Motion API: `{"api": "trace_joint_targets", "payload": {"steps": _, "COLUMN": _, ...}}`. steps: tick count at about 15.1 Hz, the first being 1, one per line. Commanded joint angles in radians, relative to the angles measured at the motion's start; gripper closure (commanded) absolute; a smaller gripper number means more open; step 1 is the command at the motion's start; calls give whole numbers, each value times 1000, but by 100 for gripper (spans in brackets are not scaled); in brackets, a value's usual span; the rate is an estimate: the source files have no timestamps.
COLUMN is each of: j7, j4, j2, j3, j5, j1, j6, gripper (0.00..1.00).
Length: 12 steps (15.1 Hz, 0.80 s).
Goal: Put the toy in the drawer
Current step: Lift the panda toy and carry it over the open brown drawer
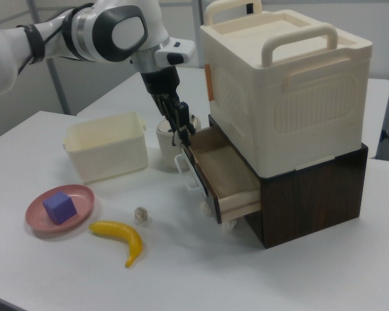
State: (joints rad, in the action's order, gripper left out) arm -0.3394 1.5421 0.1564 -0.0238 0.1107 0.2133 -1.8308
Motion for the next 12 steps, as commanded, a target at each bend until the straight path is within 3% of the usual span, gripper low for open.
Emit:
{"api": "trace_joint_targets", "payload": {"steps": 1, "j7": -107, "j4": 3, "j2": 17, "j3": 5, "j5": 7, "j1": 23, "j6": -77, "gripper": 100}}
{"api": "trace_joint_targets", "payload": {"steps": 9, "j7": -191, "j4": 4, "j2": 49, "j3": 5, "j5": 61, "j1": 38, "j6": -131, "gripper": 100}}
{"api": "trace_joint_targets", "payload": {"steps": 10, "j7": -193, "j4": 4, "j2": 49, "j3": 5, "j5": 61, "j1": 38, "j6": -131, "gripper": 80}}
{"api": "trace_joint_targets", "payload": {"steps": 11, "j7": -194, "j4": 4, "j2": 49, "j3": 5, "j5": 61, "j1": 41, "j6": -131, "gripper": 23}}
{"api": "trace_joint_targets", "payload": {"steps": 12, "j7": -202, "j4": 4, "j2": 49, "j3": 5, "j5": 67, "j1": 43, "j6": -131, "gripper": 0}}
